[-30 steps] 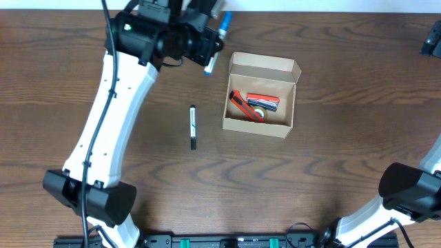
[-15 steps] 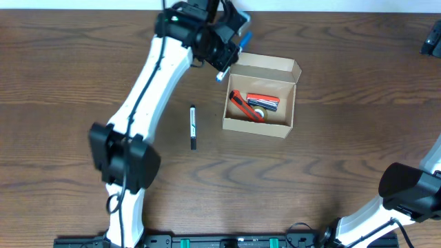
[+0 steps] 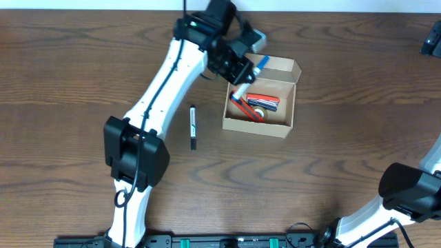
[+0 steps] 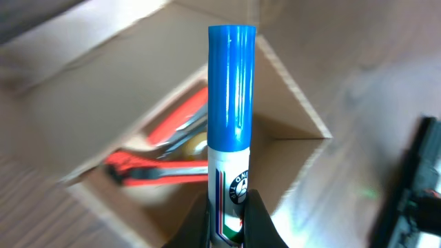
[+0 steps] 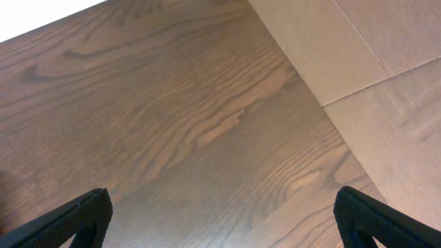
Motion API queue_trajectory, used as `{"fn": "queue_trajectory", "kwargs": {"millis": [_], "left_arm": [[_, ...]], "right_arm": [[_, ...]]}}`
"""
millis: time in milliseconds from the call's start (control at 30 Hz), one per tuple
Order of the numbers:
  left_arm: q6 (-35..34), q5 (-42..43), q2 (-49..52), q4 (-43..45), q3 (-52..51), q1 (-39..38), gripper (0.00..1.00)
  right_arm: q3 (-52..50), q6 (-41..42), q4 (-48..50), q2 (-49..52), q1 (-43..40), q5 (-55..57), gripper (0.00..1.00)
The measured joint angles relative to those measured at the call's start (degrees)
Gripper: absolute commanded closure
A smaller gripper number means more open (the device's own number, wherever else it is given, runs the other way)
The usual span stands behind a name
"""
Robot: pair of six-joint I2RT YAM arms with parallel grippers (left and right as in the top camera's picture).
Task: Pack container
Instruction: 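Lift the blue-capped marker and carry it over the box, then lower the marker into the box, open and raise the left gripper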
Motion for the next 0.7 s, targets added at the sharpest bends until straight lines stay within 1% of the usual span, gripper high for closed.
{"fn": "queue_trajectory", "kwargs": {"millis": [167, 267, 400, 700], "left_arm": [[3.06, 1.27, 0.02, -2.89, 0.02, -3.61, 0.94], [4.15, 1.16, 0.15, -3.39, 0.02, -4.42, 0.94], [4.9, 0.37, 1.88, -3.3, 0.46, -3.58, 0.94], [4.85, -0.46, 9.73, -3.39, 0.66, -1.4, 0.94]], "right_arm": [[0.0, 0.0, 0.0, 0.0, 0.0, 0.0, 0.01], [0.0, 0.0, 0.0, 0.0, 0.0, 0.0, 0.01], [0.0, 0.0, 0.0, 0.0, 0.0, -0.02, 0.01], [0.0, 0.0, 0.0, 0.0, 0.0, 0.0, 0.01]]}}
